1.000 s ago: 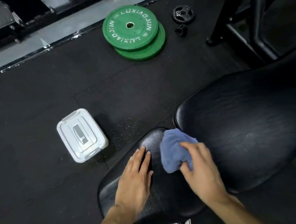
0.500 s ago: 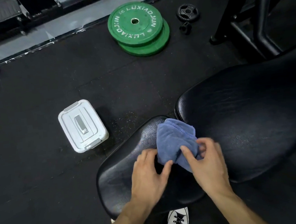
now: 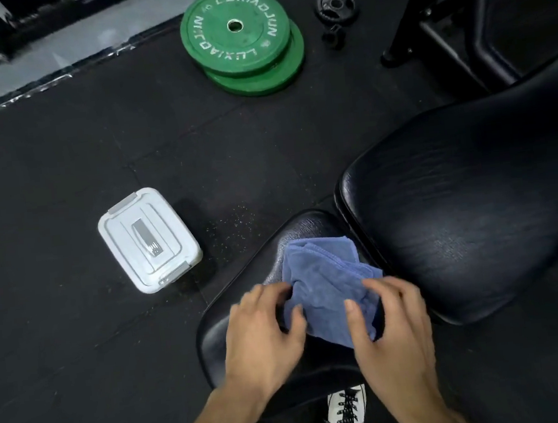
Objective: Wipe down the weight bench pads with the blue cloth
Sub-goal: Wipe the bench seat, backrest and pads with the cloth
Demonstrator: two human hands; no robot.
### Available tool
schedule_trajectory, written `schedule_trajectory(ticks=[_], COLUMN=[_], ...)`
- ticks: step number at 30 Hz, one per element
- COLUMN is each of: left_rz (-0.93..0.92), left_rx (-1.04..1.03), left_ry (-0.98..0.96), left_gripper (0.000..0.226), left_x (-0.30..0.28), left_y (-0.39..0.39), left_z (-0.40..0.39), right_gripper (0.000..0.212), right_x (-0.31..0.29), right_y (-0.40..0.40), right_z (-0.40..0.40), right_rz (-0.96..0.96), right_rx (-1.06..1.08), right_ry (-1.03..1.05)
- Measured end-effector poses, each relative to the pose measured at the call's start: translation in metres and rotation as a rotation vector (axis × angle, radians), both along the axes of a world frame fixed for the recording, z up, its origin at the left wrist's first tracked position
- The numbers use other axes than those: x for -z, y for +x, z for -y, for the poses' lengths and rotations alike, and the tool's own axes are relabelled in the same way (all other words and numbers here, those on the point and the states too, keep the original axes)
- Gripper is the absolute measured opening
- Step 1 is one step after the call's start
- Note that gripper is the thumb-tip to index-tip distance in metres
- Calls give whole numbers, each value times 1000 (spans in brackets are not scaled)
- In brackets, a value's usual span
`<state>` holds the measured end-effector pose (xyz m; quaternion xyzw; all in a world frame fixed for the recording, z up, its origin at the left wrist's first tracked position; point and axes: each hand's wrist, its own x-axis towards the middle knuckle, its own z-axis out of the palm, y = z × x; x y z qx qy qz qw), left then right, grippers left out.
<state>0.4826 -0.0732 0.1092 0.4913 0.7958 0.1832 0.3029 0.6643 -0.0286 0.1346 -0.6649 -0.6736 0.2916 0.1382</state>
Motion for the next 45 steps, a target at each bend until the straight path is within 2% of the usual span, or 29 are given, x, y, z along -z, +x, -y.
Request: schedule_trajectory(ticks=[2,4,8,11,19,22,25,28,39,45], left_rz=[-14,-47,-188,-286,-290,-296,-290,-302,-345,-385], left_rx=[-70,-77,111,174,177,183,179,187,176,175], left_ry=[98,131,100,51,65,55,66,60,45,84], left_gripper=[36,38,49,54,54,55,55,55,54,54], left_x=[2,15,51,61,63,63,65,63,57,60], left_y=[-8,-18,-23,-21,-21,-22,-22,-22,-19,-16], left_z=[1,3,16,22,24,23,23,23,22,22], right_gripper=[42,48,57,60,62,58,58,56,59,57], right_x=[1,19,60,66,64,60,67,74,77,81], right_y=[-21,-38,-49,-56,-88,-90,-96,-84,38,41], right_z=[5,10,13,-4,-70,-84,-87,-77,35,48], right_rz=[61,141,394,429,464,472,562,526,485,444], right_rx=[-136,-260,-428,-457,-548,-529,-532,-527,-297,-212], right_ry=[173,166,121,155,126,156,174,210,165,118])
